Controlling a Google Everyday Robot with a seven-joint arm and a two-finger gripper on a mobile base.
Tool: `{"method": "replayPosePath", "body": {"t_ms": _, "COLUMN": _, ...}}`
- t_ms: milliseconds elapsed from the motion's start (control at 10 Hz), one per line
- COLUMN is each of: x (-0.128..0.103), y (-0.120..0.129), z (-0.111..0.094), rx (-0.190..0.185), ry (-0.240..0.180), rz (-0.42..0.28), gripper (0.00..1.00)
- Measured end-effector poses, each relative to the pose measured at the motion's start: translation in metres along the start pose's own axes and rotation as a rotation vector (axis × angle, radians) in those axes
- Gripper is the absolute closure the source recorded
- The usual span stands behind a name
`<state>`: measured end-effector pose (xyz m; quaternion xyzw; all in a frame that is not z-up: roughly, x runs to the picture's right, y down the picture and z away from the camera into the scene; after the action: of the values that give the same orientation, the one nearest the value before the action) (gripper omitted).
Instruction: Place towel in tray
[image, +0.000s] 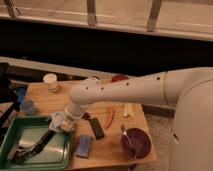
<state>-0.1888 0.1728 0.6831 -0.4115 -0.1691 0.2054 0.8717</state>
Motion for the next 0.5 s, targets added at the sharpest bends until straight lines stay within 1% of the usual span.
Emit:
{"method": "replayPosePath", "body": {"t_ms": 100, "x": -0.005, "y": 0.003, "z": 0.009, "rx": -0.010, "ry": 0.013, "rz": -0.011, "gripper": 1.00}}
{"method": "replayPosePath", "body": {"t_ms": 200, "x": -0.013, "y": 0.012, "z": 0.022, "rx": -0.030, "ry": 0.027, "rz": -0.030, "gripper": 1.00}}
{"method": "replayPosePath", "body": {"t_ms": 400, "x": -0.018, "y": 0.029, "z": 0.044, "rx": -0.074, "ry": 0.044, "rz": -0.053, "gripper": 1.00}}
{"method": "replayPosePath", "body": {"t_ms": 500, "x": -0.022, "y": 0.039, "z": 0.055, "rx": -0.106, "ry": 0.045, "rz": -0.069, "gripper": 1.00}}
